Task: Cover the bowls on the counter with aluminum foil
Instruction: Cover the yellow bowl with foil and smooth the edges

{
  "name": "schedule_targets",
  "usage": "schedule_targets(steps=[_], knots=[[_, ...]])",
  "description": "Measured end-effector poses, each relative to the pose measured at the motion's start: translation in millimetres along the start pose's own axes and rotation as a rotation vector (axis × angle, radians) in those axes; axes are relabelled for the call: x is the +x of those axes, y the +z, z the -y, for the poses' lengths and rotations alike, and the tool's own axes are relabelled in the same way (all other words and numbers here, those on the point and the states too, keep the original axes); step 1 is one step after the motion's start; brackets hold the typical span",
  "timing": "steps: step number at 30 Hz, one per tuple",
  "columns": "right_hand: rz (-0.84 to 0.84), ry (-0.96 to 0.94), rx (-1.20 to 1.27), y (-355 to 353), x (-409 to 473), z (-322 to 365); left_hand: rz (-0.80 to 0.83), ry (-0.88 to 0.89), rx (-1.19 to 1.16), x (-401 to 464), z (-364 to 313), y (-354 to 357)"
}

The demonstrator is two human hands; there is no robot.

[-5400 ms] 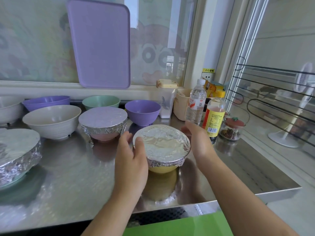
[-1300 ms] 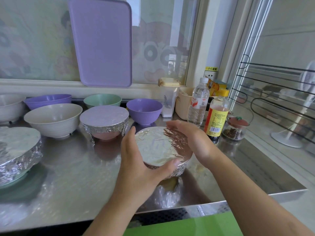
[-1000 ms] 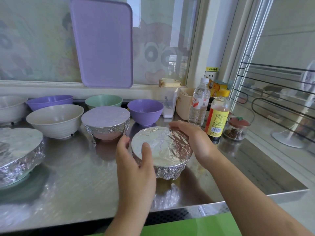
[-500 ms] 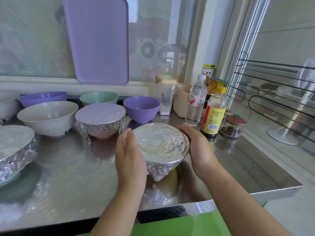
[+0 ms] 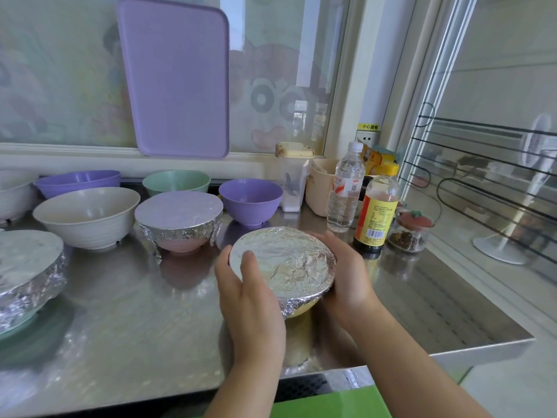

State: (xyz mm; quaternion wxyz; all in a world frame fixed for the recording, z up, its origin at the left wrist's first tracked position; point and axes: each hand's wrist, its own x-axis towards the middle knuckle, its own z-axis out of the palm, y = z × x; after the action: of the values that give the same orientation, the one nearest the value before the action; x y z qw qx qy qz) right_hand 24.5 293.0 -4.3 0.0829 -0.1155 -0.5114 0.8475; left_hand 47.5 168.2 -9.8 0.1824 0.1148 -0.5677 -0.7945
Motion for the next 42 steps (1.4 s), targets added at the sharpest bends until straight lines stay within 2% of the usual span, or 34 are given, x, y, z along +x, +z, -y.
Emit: schedule_targets(steps=[5,19,31,42], knots=[[-0.071,-0.024,0.022,6,-6,-8,-0.028,-0.023,-0.092,5,0,2],[-0.008,-0.043,-0.083,1,-12,-4,0.047,-0.060,-0.091,22,5,-8],[-0.099,-0.079,0.289,14,-7,-26,0.025,-0.058,-0.176,20,9,-3],[-0.136,-0.072,0.297,27,-22,-22,0.005,-0.109,-0.259,27,9,-2]])
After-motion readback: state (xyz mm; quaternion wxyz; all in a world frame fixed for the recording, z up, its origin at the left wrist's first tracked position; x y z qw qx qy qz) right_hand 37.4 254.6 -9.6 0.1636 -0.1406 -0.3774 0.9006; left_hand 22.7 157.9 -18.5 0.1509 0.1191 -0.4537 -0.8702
